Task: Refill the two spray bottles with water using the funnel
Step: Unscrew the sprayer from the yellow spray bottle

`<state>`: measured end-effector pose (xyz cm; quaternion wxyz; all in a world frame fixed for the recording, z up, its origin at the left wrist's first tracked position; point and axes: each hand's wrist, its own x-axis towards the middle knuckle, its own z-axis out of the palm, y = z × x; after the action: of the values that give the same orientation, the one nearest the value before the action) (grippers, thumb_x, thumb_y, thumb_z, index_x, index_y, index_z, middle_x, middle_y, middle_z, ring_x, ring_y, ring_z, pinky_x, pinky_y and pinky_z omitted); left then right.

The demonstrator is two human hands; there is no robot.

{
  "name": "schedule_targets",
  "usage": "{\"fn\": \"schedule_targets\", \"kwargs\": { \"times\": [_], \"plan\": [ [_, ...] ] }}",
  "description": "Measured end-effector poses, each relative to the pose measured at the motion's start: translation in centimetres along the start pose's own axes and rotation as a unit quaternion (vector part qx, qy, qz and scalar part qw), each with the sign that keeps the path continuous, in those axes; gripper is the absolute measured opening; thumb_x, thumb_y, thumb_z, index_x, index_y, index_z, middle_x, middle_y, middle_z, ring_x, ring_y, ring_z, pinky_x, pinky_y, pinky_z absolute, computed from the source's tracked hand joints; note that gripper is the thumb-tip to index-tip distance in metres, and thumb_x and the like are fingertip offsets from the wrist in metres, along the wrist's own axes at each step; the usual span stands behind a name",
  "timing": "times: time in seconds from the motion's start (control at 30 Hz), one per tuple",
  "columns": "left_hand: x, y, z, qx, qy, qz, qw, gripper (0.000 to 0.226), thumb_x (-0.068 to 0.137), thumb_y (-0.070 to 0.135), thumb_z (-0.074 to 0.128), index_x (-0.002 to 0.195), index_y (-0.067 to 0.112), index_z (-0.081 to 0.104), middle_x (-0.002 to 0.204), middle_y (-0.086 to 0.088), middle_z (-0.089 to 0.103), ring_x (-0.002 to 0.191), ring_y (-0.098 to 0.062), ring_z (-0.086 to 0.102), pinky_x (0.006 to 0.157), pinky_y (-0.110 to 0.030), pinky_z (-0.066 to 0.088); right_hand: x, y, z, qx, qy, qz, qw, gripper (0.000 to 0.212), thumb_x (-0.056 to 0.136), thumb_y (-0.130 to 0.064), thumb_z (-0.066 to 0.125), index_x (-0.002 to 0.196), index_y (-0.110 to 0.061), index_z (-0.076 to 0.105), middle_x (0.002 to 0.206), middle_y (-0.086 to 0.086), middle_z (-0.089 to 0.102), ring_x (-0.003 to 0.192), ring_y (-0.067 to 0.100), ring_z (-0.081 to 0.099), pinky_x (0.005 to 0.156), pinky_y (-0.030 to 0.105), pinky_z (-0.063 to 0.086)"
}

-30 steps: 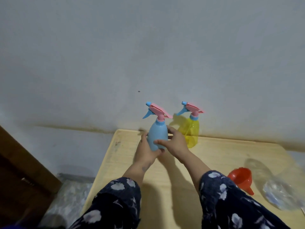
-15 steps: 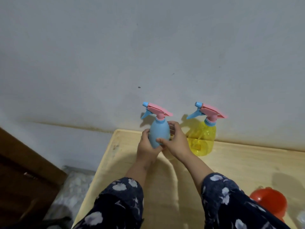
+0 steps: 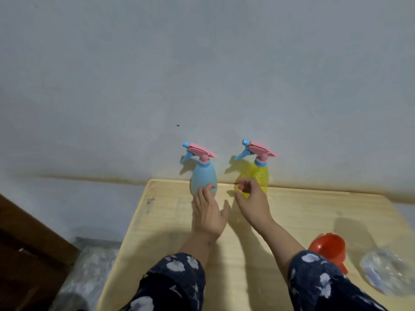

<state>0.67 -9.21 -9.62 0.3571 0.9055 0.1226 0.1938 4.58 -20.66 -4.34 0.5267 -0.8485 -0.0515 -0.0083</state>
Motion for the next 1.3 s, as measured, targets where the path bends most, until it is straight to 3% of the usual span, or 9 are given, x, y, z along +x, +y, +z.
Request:
{"fn": "schedule_targets", "kwargs": {
  "times": [0.1,0.2,0.4,0.63,0.8,0.97,1.07,1.2,1.3],
  "plan": [
    [0.7,1.7,1.3,-0.032,-0.061,0.019,0.997,0.064,0.081,0.033,0.068,0.127,0.033,0.022,0.122,0.002,0.044,0.117,-0.019,0.046,0.101,-0.041,0.041,0.6,0.5,-2.4,-0.019,0.085,-0.003,0.996,0.023,0.08,-0.001,0.06,0.094,-0.016,0.048,0.082,0.001,0.052,0.079,0.022,0.052,0.069,0.03,0.04],
    [1.8,3.3,2.7,-0.07,-0.122,0.007,0.99,0.076,0.081,0.029,0.071,0.137,0.031,0.02,0.139,0.003,0.04,0.131,-0.018,0.04,0.108,-0.04,0.037,2.1,0.7,-4.1,-0.024,0.139,-0.01,0.99,0.031,0.078,-0.01,0.069,0.101,-0.015,0.048,0.093,0.002,0.051,0.087,0.021,0.052,0.079,0.037,0.047],
    [3.6,4.9,5.3,-0.083,-0.136,-0.019,0.987,0.082,0.079,0.035,0.072,0.142,0.03,0.019,0.146,0.002,0.036,0.134,-0.021,0.039,0.106,-0.043,0.04,4.9,0.4,-5.1,0.056,0.083,-0.006,0.995,0.046,0.077,-0.025,0.077,0.117,-0.018,0.055,0.114,-0.007,0.061,0.108,0.009,0.055,0.094,0.028,0.044],
    [2.6,5.4,4.8,-0.076,-0.12,-0.012,0.99,0.091,0.078,0.049,0.07,0.146,0.029,0.013,0.15,0.006,0.028,0.137,-0.019,0.035,0.108,-0.042,0.039,5.2,-0.7,-5.1,0.114,0.082,0.007,0.99,0.029,0.073,-0.03,0.08,0.097,-0.016,0.069,0.092,-0.005,0.072,0.091,0.01,0.066,0.085,0.031,0.054],
    [0.6,6.0,1.6,-0.11,-0.138,-0.049,0.983,0.093,0.073,0.058,0.069,0.14,0.049,0.005,0.151,0.01,0.037,0.134,-0.018,0.043,0.1,-0.045,0.046,2.9,-2.9,-4.3,0.108,0.083,-0.013,0.991,0.03,0.073,-0.032,0.081,0.096,-0.018,0.069,0.091,-0.007,0.07,0.09,0.006,0.064,0.078,0.02,0.049],
    [-2.7,5.9,-2.1,-0.101,-0.117,-0.042,0.987,0.094,0.071,0.065,0.067,0.139,0.057,0.003,0.146,0.014,0.043,0.129,-0.018,0.049,0.092,-0.046,0.051,0.1,-4.0,-3.6,0.138,0.078,0.003,0.987,0.031,0.069,-0.033,0.083,0.087,-0.016,0.063,0.082,0.002,0.072,0.079,0.017,0.067,0.075,0.034,0.052],
    [-4.6,5.4,-3.9,-0.098,-0.135,-0.042,0.985,0.091,0.072,0.069,0.064,0.142,0.054,0.007,0.144,0.015,0.046,0.127,-0.016,0.051,0.095,-0.041,0.05,-2.1,-4.8,-3.3,0.161,0.055,0.007,0.985,0.03,0.073,-0.033,0.081,0.089,-0.016,0.063,0.078,0.002,0.071,0.071,0.013,0.063,0.072,0.032,0.049],
    [-7.2,5.1,-6.2,-0.128,-0.16,-0.044,0.978,0.091,0.066,0.075,0.056,0.144,0.054,0.014,0.138,0.015,0.052,0.12,-0.014,0.056,0.094,-0.04,0.051,-5.5,-5.6,-3.3,0.177,0.011,0.0,0.984,0.016,0.085,-0.031,0.069,0.092,-0.017,0.068,0.087,0.002,0.074,0.084,0.014,0.066,0.079,0.029,0.047],
    [-9.2,5.1,-7.8,-0.147,-0.174,-0.05,0.972,0.089,0.066,0.073,0.056,0.143,0.055,0.017,0.132,0.015,0.057,0.116,-0.012,0.059,0.094,-0.041,0.051,-8.2,-6.4,-3.3,0.173,-0.035,-0.009,0.984,0.024,0.094,-0.034,0.056,0.112,-0.019,0.065,0.104,0.0,0.072,0.1,0.011,0.064,0.085,0.024,0.046]
  ]
}}
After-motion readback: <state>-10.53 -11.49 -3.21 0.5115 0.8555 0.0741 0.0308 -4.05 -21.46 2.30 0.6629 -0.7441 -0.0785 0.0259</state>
